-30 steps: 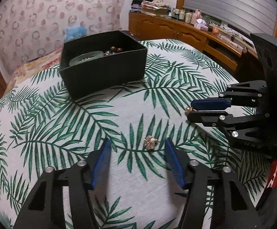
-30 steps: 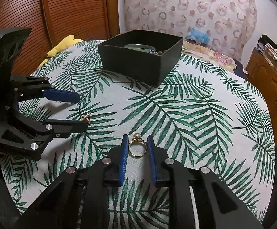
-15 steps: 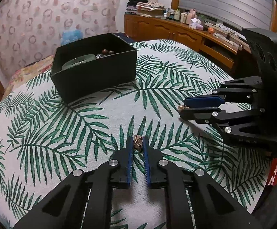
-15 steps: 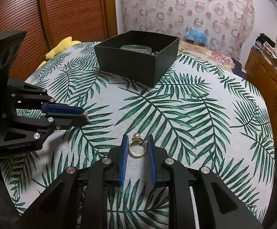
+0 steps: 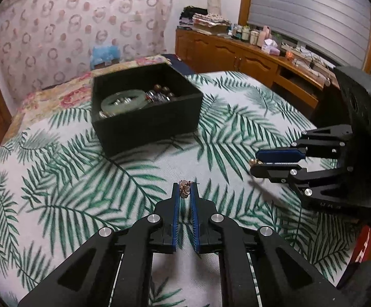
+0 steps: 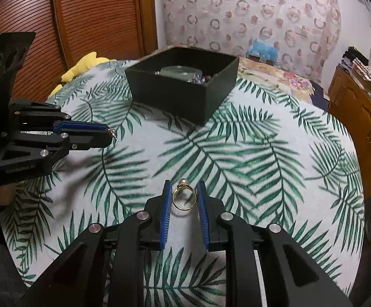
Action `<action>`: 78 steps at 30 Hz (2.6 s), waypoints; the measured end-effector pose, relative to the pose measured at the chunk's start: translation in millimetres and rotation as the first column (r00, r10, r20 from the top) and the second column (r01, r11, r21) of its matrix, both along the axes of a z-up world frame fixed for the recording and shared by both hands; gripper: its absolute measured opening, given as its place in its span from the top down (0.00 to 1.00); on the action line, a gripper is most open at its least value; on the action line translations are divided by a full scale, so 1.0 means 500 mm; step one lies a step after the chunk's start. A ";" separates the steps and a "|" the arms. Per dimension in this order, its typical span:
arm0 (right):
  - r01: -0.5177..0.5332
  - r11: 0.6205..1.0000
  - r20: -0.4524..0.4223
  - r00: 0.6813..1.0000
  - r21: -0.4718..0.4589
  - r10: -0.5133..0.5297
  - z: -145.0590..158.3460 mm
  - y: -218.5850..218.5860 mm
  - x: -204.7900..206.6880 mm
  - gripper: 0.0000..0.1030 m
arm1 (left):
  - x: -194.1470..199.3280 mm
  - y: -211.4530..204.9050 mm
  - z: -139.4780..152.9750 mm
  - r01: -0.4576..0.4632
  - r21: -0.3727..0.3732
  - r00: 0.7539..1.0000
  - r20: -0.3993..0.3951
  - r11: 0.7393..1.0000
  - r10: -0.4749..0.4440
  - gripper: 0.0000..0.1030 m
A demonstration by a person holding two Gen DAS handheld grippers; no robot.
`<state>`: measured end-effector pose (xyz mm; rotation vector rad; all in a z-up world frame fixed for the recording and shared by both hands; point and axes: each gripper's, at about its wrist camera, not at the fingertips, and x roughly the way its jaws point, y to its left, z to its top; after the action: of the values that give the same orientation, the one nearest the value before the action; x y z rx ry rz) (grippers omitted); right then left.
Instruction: Organize jewelry
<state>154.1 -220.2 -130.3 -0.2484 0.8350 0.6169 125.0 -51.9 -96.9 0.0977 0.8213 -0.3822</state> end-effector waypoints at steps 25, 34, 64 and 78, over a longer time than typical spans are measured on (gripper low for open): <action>-0.056 0.994 0.103 0.994 0.089 0.047 0.119 0.091 0.201 0.78 | 0.144 0.064 0.103 -0.101 -0.014 0.989 0.103 0.995 0.102 0.93; -0.015 0.993 0.086 0.996 0.116 0.005 0.111 0.093 0.241 0.75 | 0.192 0.069 0.099 -0.106 -0.012 0.990 0.094 0.994 0.107 0.93; 0.111 0.986 0.093 0.988 0.121 -0.123 0.101 0.011 0.221 0.74 | 0.286 0.023 0.083 -0.107 -0.006 0.993 0.056 0.994 0.107 0.81; 0.162 0.975 0.136 0.974 0.149 -0.183 0.121 -0.001 0.126 0.43 | 0.139 0.065 0.115 -0.229 -0.014 0.967 0.108 0.973 0.229 0.11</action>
<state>216.9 -220.7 -69.6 -0.0935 0.6590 0.4832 194.6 -19.6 -39.6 0.0216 0.7150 -0.1571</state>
